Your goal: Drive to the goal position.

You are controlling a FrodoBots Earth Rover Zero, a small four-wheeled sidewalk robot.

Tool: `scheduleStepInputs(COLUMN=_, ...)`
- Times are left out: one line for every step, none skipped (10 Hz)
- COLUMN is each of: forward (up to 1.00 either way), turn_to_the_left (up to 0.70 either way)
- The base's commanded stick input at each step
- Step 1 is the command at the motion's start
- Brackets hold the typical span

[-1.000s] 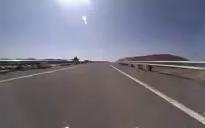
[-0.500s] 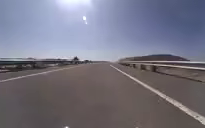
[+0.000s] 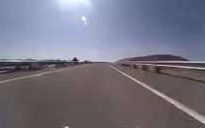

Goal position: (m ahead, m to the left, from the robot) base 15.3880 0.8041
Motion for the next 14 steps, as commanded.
scheduleStepInputs(forward=1.0, turn_to_the_left=0.0)
scheduleStepInputs(forward=1.0, turn_to_the_left=0.0)
scheduleStepInputs(forward=1.0, turn_to_the_left=0.0)
scheduleStepInputs(forward=1.0, turn_to_the_left=0.0)
scheduleStepInputs(forward=1.0, turn_to_the_left=0.0)
scheduleStepInputs(forward=1.0, turn_to_the_left=0.0)
scheduleStepInputs(forward=1.0, turn_to_the_left=0.0)
scheduleStepInputs(forward=1.0, turn_to_the_left=0.0)
scheduleStepInputs(forward=1.0, turn_to_the_left=0.0)
scheduleStepInputs(forward=1.0, turn_to_the_left=0.0)
scheduleStepInputs(forward=1.0, turn_to_the_left=0.0)
scheduleStepInputs(forward=1.0, turn_to_the_left=0.0)
scheduleStepInputs(forward=1.0, turn_to_the_left=0.0)
scheduleStepInputs(forward=1.0, turn_to_the_left=0.0)
